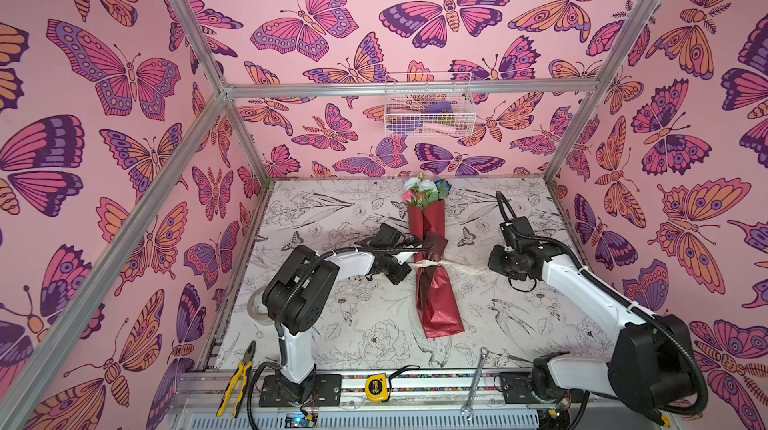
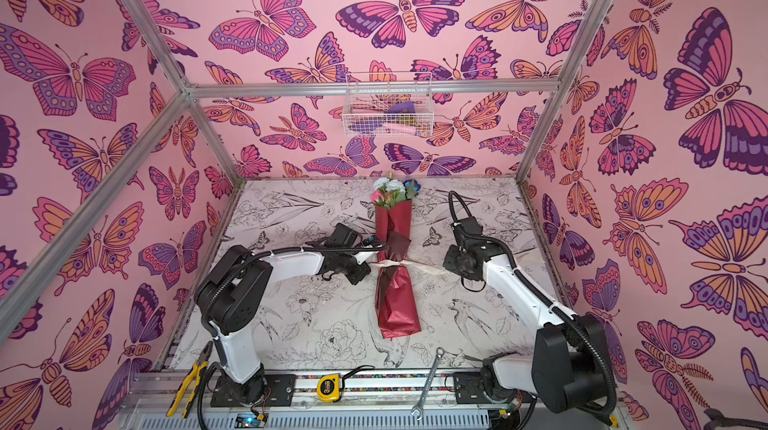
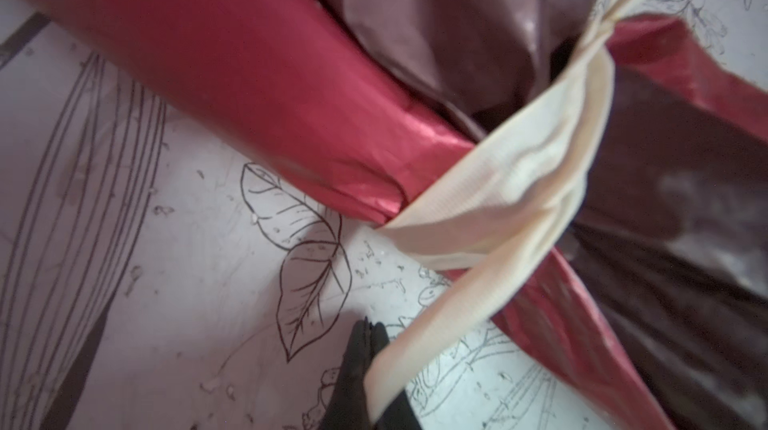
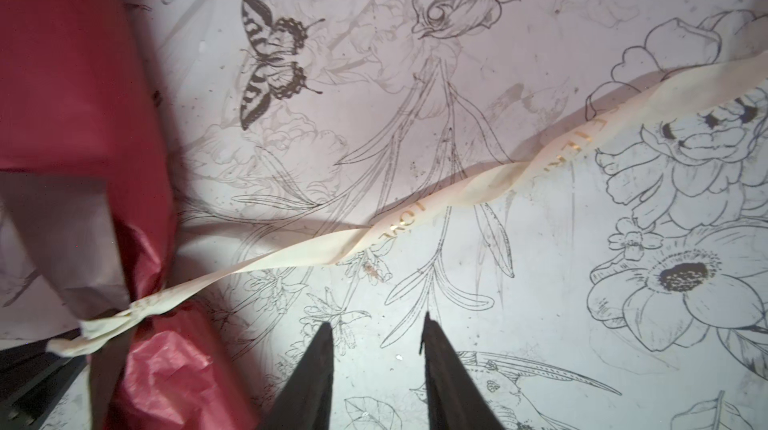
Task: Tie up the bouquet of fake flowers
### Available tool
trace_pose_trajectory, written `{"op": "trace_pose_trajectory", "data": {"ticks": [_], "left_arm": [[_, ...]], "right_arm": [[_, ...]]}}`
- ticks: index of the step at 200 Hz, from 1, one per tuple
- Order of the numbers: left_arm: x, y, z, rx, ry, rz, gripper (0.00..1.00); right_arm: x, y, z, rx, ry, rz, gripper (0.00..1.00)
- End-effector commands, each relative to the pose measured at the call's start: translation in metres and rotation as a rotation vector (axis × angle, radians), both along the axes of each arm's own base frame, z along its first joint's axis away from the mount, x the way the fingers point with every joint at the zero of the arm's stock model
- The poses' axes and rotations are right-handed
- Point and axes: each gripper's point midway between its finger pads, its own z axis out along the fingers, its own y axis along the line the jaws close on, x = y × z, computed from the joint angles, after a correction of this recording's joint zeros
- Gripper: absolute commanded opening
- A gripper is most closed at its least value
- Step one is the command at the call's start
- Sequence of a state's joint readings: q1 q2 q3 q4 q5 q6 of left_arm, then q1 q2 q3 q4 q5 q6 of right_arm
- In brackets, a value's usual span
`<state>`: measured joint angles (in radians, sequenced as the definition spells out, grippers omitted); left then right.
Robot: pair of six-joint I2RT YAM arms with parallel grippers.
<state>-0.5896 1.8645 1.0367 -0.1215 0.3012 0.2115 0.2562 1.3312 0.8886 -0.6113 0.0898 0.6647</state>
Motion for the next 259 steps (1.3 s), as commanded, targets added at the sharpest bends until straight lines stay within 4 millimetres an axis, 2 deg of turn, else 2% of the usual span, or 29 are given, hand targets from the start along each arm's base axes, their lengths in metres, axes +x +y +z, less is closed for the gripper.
{"op": "trace_pose_trajectory", "data": {"ticks": [1, 14, 28, 75, 99, 129, 148, 172, 207, 224, 231, 232, 236, 259], "left_arm": [[0.004, -0.002, 0.014, -0.069, -0.022, 0.058, 0.00], [0.003, -0.003, 0.016, -0.087, -0.019, 0.068, 0.00], [0.003, -0.004, 0.016, -0.094, -0.011, 0.082, 0.00], [0.006, -0.010, 0.033, -0.181, -0.022, 0.127, 0.00], [0.006, -0.012, 0.040, -0.208, -0.017, 0.137, 0.00], [0.003, -0.012, 0.042, -0.230, 0.007, 0.169, 0.00], [0.001, -0.013, 0.043, -0.258, 0.026, 0.184, 0.00], [-0.002, -0.017, 0.043, -0.296, 0.049, 0.192, 0.00], [-0.004, -0.022, 0.042, -0.321, 0.070, 0.182, 0.00], [-0.004, -0.022, 0.041, -0.320, 0.072, 0.184, 0.00], [-0.004, -0.022, 0.041, -0.322, 0.070, 0.183, 0.00], [-0.004, -0.022, 0.041, -0.321, 0.071, 0.183, 0.00], [-0.004, -0.022, 0.040, -0.320, 0.072, 0.183, 0.00], [-0.005, -0.022, 0.039, -0.321, 0.075, 0.178, 0.00]], "right_arm": [[-0.013, -0.016, -0.014, -0.073, 0.078, -0.029, 0.43], [-0.013, -0.018, -0.020, -0.086, 0.093, -0.039, 0.47], [-0.012, -0.015, -0.023, -0.071, 0.101, -0.030, 0.46], [0.007, 0.052, -0.005, 0.126, -0.027, 0.153, 0.38], [0.010, 0.089, 0.008, 0.213, -0.077, 0.237, 0.40], [0.007, 0.092, -0.001, 0.247, -0.030, 0.162, 0.46], [0.009, 0.109, -0.009, 0.379, -0.016, 0.122, 0.52], [0.023, 0.131, -0.014, 0.573, -0.072, 0.032, 0.60], [0.037, 0.146, -0.021, 0.683, -0.102, -0.051, 0.63], [0.044, 0.147, -0.028, 0.707, -0.125, -0.100, 0.63], [0.048, 0.147, -0.025, 0.720, -0.146, -0.113, 0.63], [0.049, 0.147, -0.033, 0.712, -0.132, -0.122, 0.63], [0.051, 0.146, -0.037, 0.711, -0.133, -0.136, 0.63], [0.063, 0.143, -0.046, 0.724, -0.171, -0.196, 0.63]]}}
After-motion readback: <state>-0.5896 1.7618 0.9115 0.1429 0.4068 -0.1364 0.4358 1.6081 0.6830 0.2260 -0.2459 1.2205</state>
